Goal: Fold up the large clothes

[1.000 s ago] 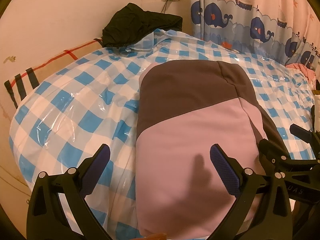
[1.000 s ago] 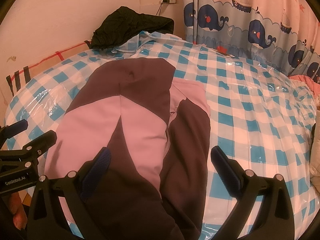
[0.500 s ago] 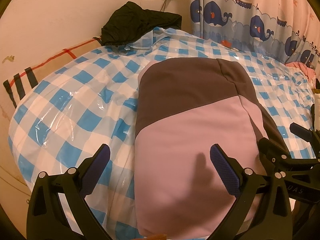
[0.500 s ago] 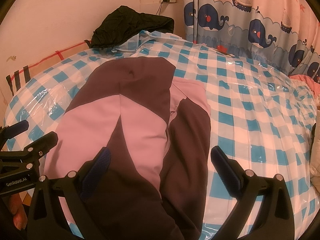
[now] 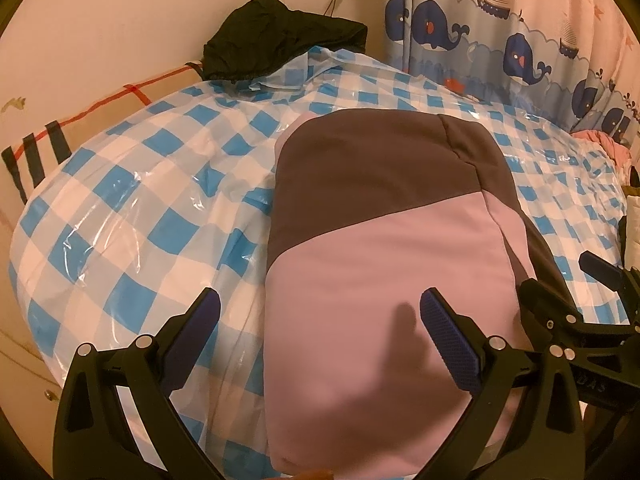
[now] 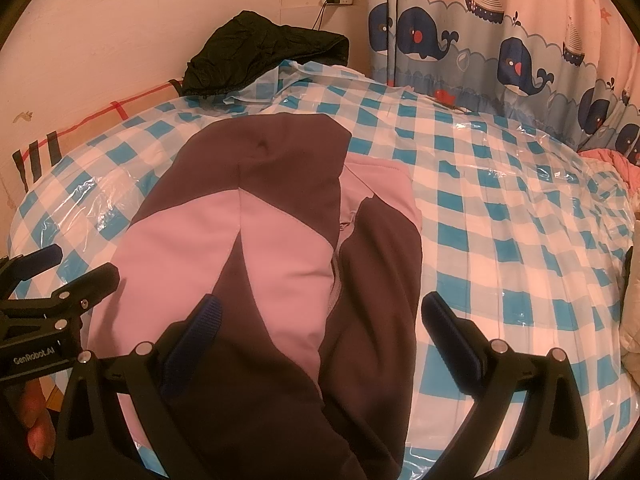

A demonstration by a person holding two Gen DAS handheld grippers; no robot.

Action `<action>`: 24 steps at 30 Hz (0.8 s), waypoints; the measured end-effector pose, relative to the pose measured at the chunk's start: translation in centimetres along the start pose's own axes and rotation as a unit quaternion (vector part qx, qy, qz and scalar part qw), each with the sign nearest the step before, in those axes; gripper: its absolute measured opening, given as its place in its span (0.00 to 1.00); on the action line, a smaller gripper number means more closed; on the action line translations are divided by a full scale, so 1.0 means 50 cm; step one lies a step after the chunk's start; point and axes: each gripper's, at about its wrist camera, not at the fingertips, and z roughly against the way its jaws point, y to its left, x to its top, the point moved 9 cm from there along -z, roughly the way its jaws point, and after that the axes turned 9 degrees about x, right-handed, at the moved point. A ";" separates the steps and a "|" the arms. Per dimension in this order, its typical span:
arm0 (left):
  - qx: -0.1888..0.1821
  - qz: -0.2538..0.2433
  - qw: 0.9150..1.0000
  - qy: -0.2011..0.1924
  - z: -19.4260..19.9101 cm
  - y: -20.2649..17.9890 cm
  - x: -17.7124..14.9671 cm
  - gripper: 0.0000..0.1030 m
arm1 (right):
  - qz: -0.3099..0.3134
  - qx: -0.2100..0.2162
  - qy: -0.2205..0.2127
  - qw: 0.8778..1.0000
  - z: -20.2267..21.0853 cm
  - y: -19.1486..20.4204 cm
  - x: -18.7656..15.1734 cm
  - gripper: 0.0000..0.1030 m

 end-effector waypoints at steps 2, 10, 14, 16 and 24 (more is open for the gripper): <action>0.000 0.000 1.000 0.003 -0.001 -0.001 0.001 0.94 | 0.000 0.000 0.000 1.000 0.000 -0.001 0.001 0.93; -0.006 0.004 1.000 0.010 -0.009 -0.001 0.006 0.94 | 0.001 0.001 0.000 1.000 0.000 -0.002 0.001 0.93; -0.003 0.000 1.000 0.015 -0.016 -0.002 0.008 0.94 | 0.001 0.001 0.001 1.000 0.000 -0.002 0.001 0.93; 0.000 -0.004 1.000 0.016 -0.017 -0.004 0.007 0.94 | 0.001 0.001 0.001 1.000 0.000 -0.001 0.000 0.93; -0.004 -0.004 1.000 0.022 -0.022 -0.006 0.010 0.94 | 0.000 0.002 0.001 1.000 0.000 -0.001 0.001 0.93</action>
